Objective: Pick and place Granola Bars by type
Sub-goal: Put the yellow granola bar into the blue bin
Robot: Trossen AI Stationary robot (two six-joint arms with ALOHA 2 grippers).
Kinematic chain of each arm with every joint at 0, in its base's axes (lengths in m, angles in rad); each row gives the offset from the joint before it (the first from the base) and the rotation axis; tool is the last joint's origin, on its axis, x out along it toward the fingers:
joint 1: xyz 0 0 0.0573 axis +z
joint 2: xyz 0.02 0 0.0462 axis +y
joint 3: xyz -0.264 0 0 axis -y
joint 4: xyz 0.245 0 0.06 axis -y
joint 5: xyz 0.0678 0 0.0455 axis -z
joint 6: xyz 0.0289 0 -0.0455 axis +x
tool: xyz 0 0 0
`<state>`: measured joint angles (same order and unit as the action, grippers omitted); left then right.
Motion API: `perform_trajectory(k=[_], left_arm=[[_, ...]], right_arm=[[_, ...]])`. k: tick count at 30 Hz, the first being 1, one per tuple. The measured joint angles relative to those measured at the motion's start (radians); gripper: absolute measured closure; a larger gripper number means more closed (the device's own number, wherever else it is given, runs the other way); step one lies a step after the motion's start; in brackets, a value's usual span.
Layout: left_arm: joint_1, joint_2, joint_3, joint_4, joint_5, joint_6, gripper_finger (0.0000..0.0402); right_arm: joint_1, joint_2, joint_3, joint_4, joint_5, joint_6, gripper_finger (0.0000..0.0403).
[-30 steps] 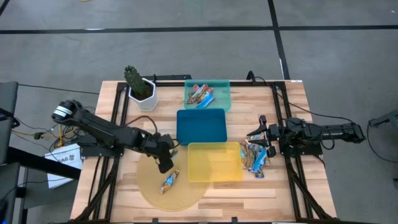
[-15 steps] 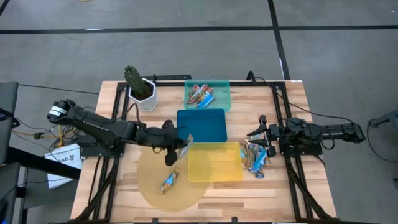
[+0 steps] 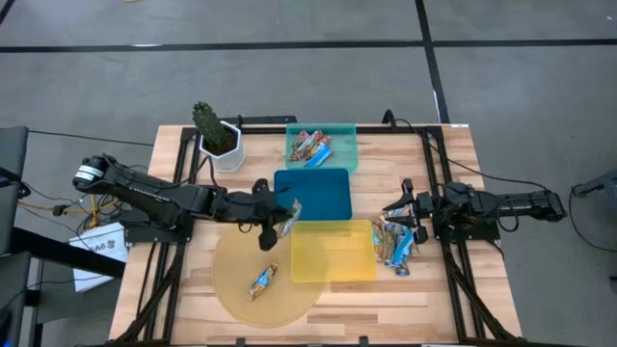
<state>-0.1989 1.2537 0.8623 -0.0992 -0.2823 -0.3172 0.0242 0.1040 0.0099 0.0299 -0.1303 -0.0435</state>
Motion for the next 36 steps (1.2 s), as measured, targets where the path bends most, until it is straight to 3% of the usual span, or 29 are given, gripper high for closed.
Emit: perform_trajectory(k=[6,15,20,28,36], left_arm=[[0.044,0.0,0.0,0.001,-0.104,0.001,0.0382],[0.21,0.001,0.0,0.001,-0.176,0.049,0.0382],[0.277,0.002,0.0,0.0,-0.174,0.049,0.0381],[0.296,0.058,0.0,-0.001,-0.163,-0.006,0.0381],[0.317,0.191,0.0,0.058,-0.051,-0.137,0.0381]], right_arm=[[0.0,0.0,0.0,0.0,0.0,0.0,0.0278],[0.0,0.0,0.0,0.0,0.0,0.0,0.0278],[0.0,0.0,0.0,0.0,0.0,0.0,0.0278],[0.0,0.0,0.0,-0.001,0.0,0.0,0.0278],[0.0,0.0,0.0,0.0,0.0,0.0,0.0278]])
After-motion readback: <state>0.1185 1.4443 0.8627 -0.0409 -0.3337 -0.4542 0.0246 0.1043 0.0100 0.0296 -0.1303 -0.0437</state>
